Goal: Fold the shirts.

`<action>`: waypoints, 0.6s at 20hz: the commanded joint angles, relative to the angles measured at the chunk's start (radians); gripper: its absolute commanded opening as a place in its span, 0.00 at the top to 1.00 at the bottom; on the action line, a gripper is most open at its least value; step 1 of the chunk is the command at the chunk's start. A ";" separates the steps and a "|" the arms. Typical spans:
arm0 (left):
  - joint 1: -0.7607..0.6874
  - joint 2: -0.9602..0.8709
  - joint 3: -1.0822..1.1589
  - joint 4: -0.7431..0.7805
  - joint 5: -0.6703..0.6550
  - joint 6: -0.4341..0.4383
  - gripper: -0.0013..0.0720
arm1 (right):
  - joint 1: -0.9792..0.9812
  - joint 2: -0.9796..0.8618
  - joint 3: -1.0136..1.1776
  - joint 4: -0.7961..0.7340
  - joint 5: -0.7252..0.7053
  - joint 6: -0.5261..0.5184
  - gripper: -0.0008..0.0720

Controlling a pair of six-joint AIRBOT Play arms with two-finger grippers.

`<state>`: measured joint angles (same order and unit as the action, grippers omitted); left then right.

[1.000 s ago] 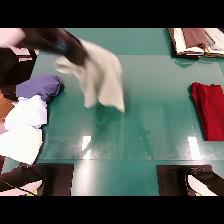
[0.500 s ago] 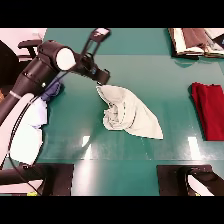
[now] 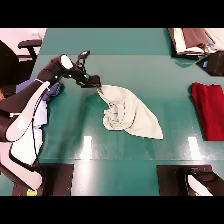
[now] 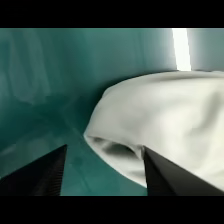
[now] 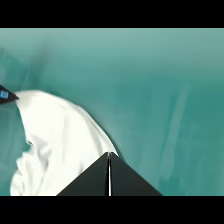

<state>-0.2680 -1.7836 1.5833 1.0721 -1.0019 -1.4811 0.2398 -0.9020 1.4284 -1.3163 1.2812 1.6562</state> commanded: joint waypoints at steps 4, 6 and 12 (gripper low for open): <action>-0.005 -0.066 0.000 -0.068 0.054 0.023 0.50 | -0.051 0.002 -0.221 0.025 0.007 0.002 0.96; -0.002 -0.066 0.006 -0.069 0.069 0.026 0.94 | -0.126 0.001 -0.292 0.092 0.030 0.000 0.96; 0.017 -0.064 0.163 -0.035 -0.074 0.109 0.95 | -0.280 -0.010 -0.661 0.103 0.114 -0.001 0.27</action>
<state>-0.2562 -1.8473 1.6806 1.0199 -1.0115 -1.4151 0.0158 -0.9047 0.9401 -1.2366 1.3670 1.6562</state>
